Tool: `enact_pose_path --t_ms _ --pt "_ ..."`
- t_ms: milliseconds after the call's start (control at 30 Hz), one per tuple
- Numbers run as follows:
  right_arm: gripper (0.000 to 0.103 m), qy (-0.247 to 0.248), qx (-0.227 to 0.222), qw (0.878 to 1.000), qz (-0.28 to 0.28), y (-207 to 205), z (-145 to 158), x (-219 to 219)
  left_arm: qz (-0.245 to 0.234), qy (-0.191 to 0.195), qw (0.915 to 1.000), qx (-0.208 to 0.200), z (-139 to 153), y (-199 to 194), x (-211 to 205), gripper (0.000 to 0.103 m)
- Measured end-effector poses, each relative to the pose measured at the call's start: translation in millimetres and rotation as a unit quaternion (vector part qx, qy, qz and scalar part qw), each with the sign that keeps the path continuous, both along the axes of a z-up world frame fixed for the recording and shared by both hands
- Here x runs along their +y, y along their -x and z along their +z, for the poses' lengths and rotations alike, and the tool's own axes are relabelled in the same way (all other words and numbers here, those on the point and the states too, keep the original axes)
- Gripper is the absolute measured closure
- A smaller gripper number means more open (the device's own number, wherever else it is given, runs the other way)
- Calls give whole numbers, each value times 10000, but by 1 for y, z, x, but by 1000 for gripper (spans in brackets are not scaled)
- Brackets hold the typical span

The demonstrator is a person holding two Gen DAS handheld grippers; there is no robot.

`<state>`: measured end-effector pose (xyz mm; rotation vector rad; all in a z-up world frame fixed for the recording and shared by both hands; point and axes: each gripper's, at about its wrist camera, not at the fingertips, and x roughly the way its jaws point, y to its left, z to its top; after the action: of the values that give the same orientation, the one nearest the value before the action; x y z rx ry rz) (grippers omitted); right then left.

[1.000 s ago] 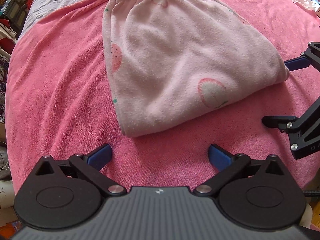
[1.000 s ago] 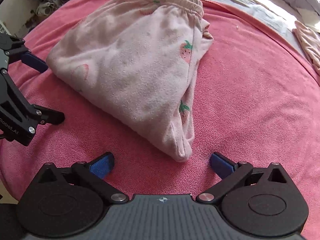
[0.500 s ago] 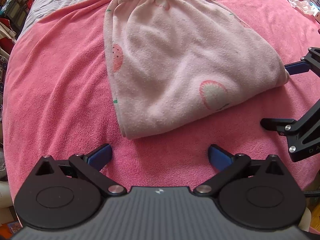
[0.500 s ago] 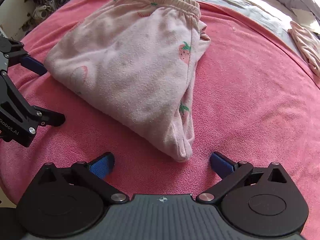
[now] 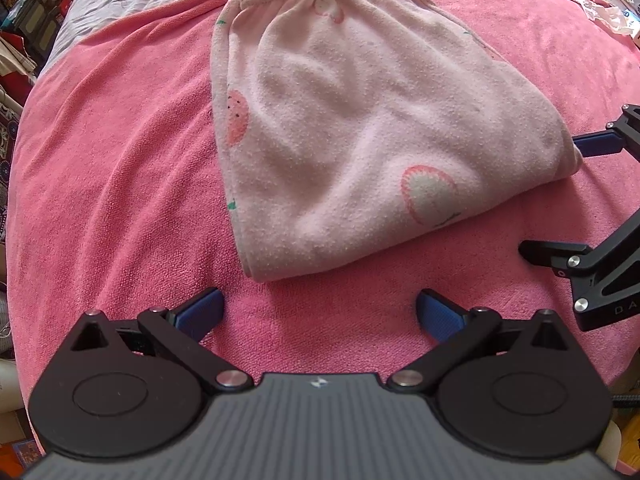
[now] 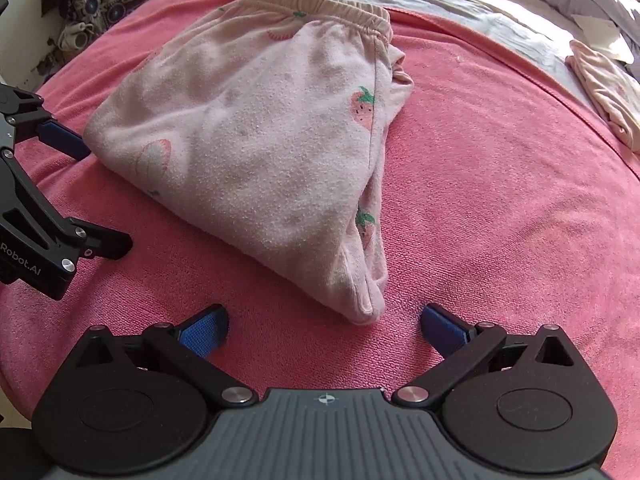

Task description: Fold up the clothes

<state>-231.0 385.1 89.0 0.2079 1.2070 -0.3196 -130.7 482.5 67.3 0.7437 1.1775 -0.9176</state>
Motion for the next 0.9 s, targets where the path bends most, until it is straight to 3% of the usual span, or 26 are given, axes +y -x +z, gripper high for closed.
enact_pose_path --t_ms 900 --pt "0 74 -213 9997 -74 0 -13 -11 400 232 9989 -118 12 13 5 0"
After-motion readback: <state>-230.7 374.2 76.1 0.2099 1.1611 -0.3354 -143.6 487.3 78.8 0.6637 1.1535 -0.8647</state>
